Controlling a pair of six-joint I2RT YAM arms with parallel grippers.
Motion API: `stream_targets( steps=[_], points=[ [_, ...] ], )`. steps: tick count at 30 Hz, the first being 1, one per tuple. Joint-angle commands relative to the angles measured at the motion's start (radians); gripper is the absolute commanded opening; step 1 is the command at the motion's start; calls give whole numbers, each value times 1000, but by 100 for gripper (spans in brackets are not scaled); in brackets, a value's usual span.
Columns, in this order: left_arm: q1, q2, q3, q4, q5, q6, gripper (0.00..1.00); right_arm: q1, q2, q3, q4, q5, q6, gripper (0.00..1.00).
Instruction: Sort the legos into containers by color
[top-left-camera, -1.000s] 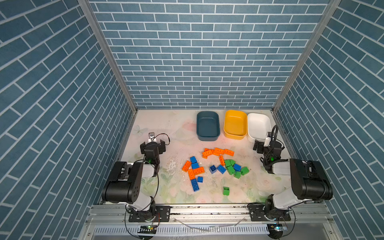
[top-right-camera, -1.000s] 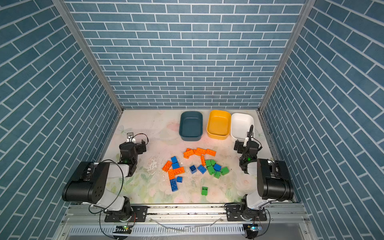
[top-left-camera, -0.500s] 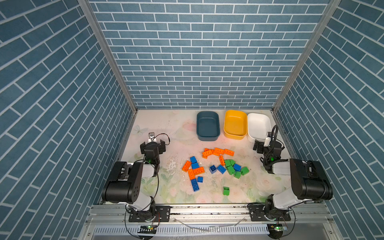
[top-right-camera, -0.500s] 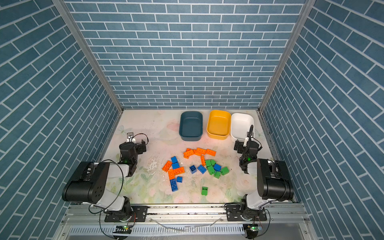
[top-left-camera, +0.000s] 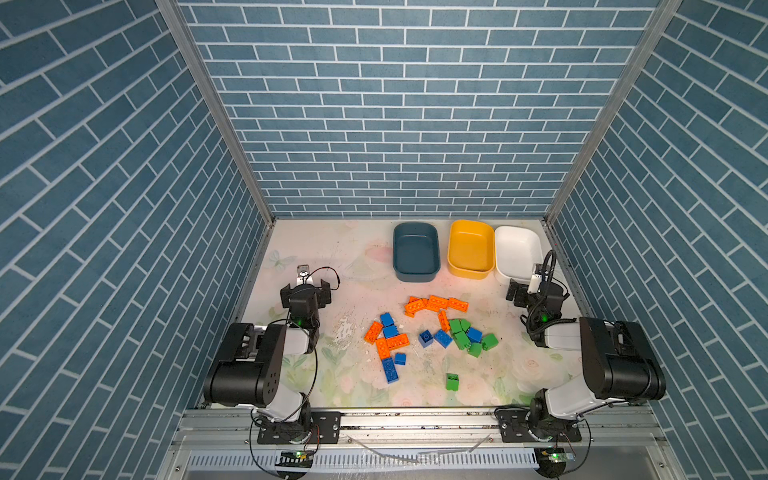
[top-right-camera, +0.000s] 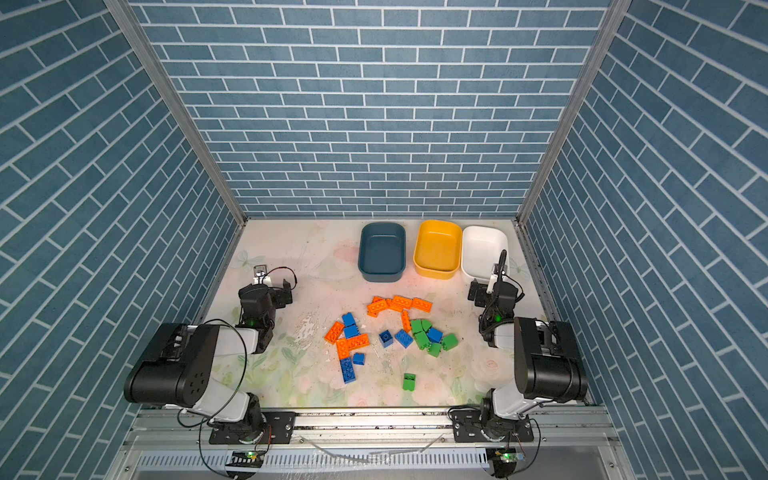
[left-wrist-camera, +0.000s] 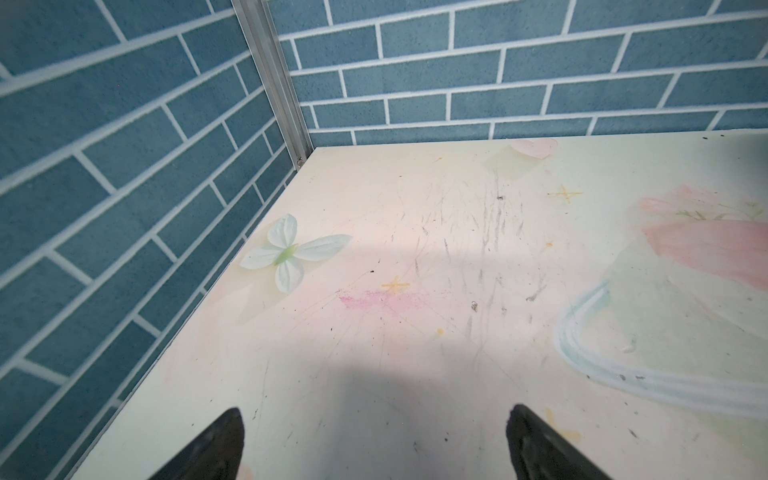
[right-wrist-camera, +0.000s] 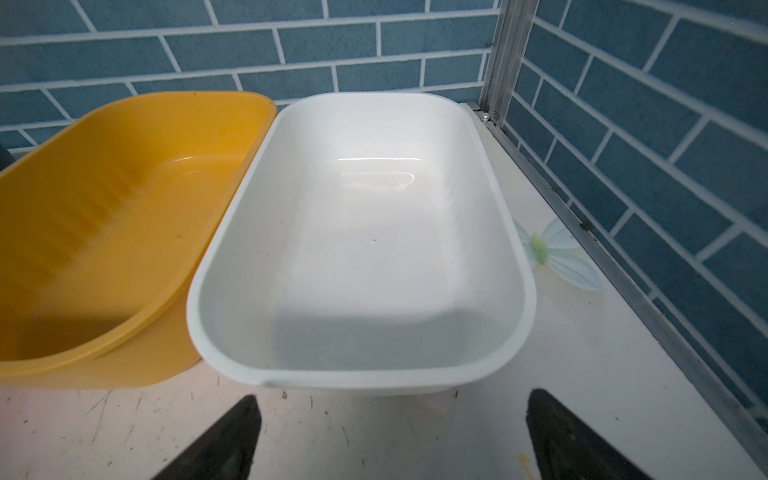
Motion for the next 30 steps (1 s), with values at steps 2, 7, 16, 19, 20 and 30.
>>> stream_targets(
  steps=[2,7,16,19,20,30],
  points=[
    [-4,2,7,11,1,8,99,2,2,-5,23,14,-15,99],
    [-4,1,7,13,1,8,99,3,2,-6,24,12,-17,99],
    [-8,-82,44,-118,65,39,99,2,-64,22,-88,19,-7,99],
    [-17,-188,111,-309,6,33,99,3,-163,70,-243,-1,-24,99],
    [-30,-218,133,-366,-32,19,99,3,-199,85,-290,-18,-24,99],
    [-203,-240,488,-819,-201,-245,99,2,-284,371,-736,-277,128,99]
  ],
)
